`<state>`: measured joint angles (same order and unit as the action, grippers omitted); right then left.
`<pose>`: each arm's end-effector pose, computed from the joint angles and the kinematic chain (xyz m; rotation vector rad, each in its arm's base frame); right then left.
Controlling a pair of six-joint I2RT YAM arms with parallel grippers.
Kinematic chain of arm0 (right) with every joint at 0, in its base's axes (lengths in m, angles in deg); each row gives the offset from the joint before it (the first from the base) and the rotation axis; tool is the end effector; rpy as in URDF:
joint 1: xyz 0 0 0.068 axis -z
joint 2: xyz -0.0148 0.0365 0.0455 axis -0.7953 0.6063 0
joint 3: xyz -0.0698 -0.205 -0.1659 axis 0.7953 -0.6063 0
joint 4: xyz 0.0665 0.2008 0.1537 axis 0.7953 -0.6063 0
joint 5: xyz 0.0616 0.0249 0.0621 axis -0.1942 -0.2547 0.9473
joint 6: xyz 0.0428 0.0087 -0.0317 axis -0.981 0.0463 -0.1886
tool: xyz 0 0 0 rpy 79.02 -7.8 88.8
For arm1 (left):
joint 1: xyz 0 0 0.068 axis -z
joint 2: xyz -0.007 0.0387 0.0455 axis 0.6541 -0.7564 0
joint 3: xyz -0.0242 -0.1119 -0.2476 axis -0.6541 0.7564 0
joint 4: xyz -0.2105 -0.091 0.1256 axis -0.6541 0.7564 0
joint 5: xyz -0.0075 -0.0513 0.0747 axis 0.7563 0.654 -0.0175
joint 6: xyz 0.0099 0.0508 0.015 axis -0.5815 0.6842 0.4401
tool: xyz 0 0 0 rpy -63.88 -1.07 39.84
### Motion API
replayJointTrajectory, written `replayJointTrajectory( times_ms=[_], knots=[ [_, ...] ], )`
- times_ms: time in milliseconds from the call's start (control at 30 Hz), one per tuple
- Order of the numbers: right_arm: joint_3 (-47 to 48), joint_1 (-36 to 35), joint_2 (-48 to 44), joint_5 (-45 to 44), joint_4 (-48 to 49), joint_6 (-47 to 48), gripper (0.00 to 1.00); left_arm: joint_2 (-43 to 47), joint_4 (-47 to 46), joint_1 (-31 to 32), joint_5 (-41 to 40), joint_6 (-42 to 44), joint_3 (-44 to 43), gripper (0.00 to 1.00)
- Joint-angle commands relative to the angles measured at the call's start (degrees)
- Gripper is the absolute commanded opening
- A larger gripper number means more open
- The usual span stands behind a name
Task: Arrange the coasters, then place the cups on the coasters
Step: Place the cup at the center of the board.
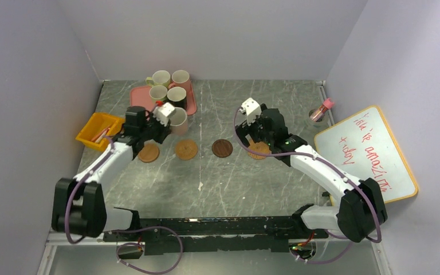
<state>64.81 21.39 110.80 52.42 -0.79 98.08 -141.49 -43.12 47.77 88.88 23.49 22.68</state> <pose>0.2432 0.1468 0.2757 -0.8035 1.9014 0.1443 0.2685 -0.0478 0.2467 0.7498 1.9483 -0.3134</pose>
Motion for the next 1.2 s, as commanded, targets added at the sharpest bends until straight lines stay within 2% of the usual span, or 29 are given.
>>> replayJointTrajectory(
  times_ms=[0, 200, 433, 600, 833, 933, 1100, 1167],
  knots=[
    [-0.81, 3.19, -1.94, -1.76, 4.42, -1.02, 1.0, -6.01, -11.22, 6.35, -7.21, -6.37, -8.39, 0.05],
    [-1.5, 9.22, -2.36, 1.1, 5.01, -2.84, 1.0, -17.17, -16.01, 13.01, -14.84, -9.35, -15.87, 0.05],
    [-1.86, 11.96, -1.97, 0.08, 5.29, -2.24, 1.0, -28.67, -16.81, 16.54, -16.27, -14.28, -22.8, 0.05],
    [-1.83, 12.23, -1.48, -0.62, 5.44, -1.92, 1.0, -32.82, -18.09, 19.57, -18.44, -16.65, -23.9, 0.05],
    [-1.73, 12.3, -0.58, -0.57, 5.28, -1.71, 1.0, -34.84, -18.67, 20.57, -19.6, -19.46, -23.64, 0.05],
    [-1.68, 12.3, -0.29, -0.2, 5.11, -1.8, 1.0, -34.8, -18.02, 20.87, -18.94, -20.44, -23.09, 0.16],
    [-1.59, 12.26, -0.16, 0.18, 4.84, -1.91, 1.0, -34.23, -15.64, 22.41, -17.79, -20.84, -23.34, 0.51],
    [-1.59, 12.23, -0.24, 0.34, 4.79, -1.91, 1.0, -33.82, -14.54, 22.97, -17.81, -20.84, -23.67, 0.6]
  ],
)
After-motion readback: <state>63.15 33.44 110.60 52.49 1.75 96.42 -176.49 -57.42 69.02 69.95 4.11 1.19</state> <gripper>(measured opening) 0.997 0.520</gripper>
